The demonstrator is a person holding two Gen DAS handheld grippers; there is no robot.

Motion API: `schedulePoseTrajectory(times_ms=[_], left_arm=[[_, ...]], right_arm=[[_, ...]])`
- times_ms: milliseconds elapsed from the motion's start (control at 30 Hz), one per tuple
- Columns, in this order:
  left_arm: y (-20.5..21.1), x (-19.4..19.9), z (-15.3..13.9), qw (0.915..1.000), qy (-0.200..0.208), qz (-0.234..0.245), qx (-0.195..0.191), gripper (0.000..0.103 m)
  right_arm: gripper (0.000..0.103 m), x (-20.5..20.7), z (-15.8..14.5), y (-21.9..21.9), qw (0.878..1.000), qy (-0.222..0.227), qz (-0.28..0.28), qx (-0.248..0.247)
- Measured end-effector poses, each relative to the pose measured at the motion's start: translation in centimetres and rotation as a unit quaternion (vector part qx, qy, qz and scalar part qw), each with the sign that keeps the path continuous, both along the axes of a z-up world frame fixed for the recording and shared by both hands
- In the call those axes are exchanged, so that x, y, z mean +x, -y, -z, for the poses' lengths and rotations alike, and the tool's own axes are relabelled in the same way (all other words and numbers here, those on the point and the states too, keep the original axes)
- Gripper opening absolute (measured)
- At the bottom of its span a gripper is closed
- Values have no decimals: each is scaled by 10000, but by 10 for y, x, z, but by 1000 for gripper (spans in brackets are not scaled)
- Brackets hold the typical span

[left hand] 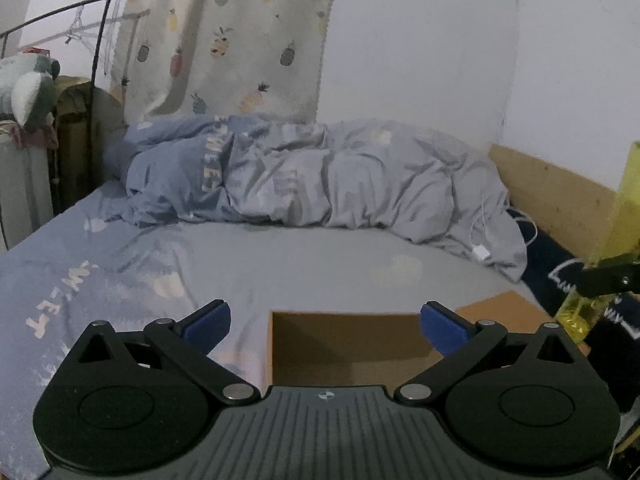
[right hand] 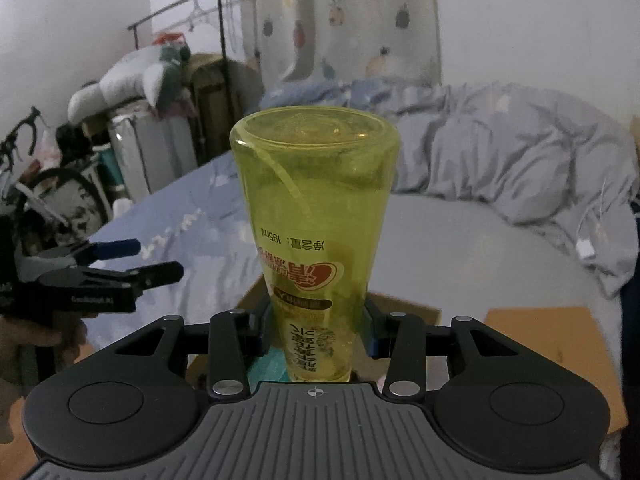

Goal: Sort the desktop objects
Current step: 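Lift the yellow bottle with the right tool and carry it over the box, then lower the yellow bottle into the box and open the right gripper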

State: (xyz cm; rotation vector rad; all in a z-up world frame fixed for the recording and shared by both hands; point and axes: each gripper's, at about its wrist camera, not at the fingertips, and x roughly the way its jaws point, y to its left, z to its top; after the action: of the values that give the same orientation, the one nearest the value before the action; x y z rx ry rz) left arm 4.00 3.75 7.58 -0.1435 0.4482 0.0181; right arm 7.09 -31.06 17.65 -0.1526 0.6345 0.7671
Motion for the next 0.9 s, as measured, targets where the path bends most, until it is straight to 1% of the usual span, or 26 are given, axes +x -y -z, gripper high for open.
schedulePoseTrajectory(times_ms=[133, 233, 300, 433, 533, 700, 900], left_arm=[[-3, 1, 19, 9999, -107, -88, -75, 103], [-6, 1, 32, 9997, -171, -174, -97, 103], [-8, 0, 38, 9996, -193, -198, -63, 103], [-11, 2, 49, 9990, -317, -211, -218, 103], [-11, 3, 57, 9987, -438, -181, -206, 103], [-13, 1, 66, 9983, -525, -166, -208, 103], [-21, 3, 77, 9972, -652, -204, -320, 103]], right_arm=[[45, 3, 30, -10, 9996, -215, 30, -202], [45, 3, 52, -17, 9988, -293, 65, -375], [45, 4, 65, -20, 9984, -360, 121, -430], [45, 14, 95, -23, 9962, -633, 244, -539], [46, 18, 116, -24, 9942, -775, 358, -649], [46, 18, 145, -30, 9909, -957, 426, -847], [45, 30, 173, -39, 9843, -1220, 502, -1174]])
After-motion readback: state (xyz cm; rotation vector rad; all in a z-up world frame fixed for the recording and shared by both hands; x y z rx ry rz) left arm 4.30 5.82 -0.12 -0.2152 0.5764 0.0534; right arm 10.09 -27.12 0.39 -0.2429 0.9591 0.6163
